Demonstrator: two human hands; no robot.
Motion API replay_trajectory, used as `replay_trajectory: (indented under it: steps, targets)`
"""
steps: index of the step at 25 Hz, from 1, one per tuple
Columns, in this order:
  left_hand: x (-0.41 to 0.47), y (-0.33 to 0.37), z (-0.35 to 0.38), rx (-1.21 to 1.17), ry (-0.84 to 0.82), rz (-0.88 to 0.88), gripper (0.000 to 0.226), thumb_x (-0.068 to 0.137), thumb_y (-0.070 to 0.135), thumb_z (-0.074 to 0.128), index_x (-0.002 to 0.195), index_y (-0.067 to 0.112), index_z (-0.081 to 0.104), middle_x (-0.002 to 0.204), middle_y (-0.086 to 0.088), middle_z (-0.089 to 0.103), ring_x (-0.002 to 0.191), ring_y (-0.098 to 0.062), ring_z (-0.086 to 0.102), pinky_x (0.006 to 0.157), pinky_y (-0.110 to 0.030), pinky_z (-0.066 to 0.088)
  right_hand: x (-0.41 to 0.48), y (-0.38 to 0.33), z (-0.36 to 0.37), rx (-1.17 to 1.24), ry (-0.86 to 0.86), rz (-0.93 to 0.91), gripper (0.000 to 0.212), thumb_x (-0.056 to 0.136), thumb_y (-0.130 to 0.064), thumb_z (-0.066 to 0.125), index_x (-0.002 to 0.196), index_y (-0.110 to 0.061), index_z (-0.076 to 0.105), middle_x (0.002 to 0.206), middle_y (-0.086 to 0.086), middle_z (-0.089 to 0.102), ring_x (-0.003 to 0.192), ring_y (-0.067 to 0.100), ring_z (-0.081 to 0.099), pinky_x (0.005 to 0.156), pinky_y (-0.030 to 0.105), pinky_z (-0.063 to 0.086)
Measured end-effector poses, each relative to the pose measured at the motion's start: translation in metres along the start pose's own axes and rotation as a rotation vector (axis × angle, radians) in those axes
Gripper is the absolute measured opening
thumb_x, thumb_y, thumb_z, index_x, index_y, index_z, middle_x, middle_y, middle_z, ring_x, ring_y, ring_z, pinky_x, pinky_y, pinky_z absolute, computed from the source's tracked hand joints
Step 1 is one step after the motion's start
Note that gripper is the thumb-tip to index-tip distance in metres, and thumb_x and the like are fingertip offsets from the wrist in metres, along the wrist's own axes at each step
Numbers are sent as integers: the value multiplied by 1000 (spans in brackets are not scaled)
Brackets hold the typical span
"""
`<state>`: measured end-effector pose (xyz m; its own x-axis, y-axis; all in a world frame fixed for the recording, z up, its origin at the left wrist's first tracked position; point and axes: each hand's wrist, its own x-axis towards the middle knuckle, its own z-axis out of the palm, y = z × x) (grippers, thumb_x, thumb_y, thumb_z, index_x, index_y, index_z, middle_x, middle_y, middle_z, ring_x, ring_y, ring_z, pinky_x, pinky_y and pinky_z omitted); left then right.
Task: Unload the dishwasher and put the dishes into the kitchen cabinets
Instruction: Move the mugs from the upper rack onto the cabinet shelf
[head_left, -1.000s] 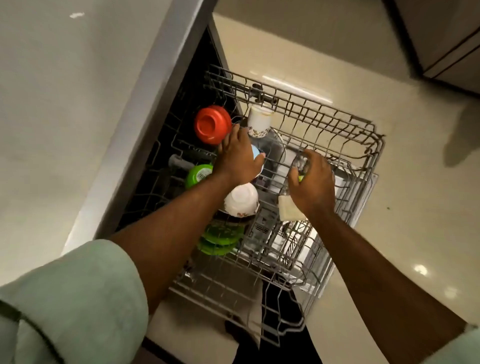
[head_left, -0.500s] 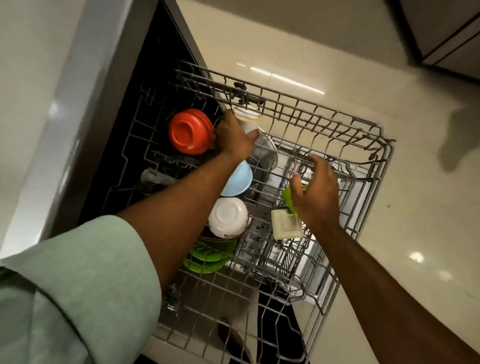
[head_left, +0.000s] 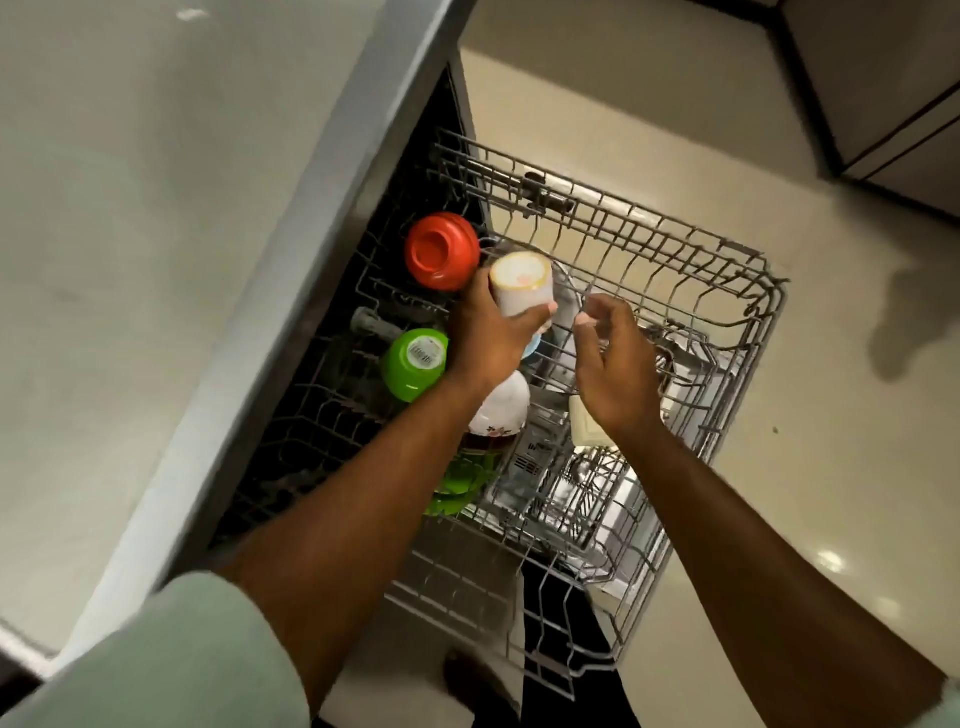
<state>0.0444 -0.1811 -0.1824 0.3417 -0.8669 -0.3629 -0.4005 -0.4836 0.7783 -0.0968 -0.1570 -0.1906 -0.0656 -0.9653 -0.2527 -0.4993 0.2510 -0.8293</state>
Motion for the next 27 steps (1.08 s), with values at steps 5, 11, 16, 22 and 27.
replay_trajectory:
  steps: [5,11,16,22,27]
  targets:
    - [-109,2,-77,-48,33,85,65,68,31,86,125,18,58,115,5,67,104,-8,62,85,-23,52,-77,-58,1,423,-286,51,41,95,-45,52,131,-25,53,106,-15,66,95,11,65,78,40,56]
    - [-266,-12,-196,-29,109,142,60,70,33,84,123,22,61,106,12,69,96,-1,64,83,-19,51,-224,-140,4,378,-533,-171,55,75,-51,69,122,-25,60,116,-3,68,106,12,65,91,35,55]
    - [-399,-61,-315,-129,262,102,76,61,27,91,128,20,56,114,15,66,102,2,63,82,-6,46,-347,-218,34,397,-624,-347,51,74,-53,69,116,-23,66,107,-2,72,101,15,68,89,41,56]
    - [-523,-128,-435,-53,601,8,58,76,33,81,127,20,56,121,11,63,103,-3,62,85,-15,49,-475,-364,79,435,-851,-627,49,73,-61,67,112,-30,64,100,0,71,85,24,71,54,42,58]
    - [-586,-124,-535,31,839,39,56,83,39,73,132,20,52,128,7,60,105,-6,61,90,-26,51,-559,-480,106,415,-927,-875,58,81,-56,61,126,-20,57,109,2,69,88,21,71,55,40,60]
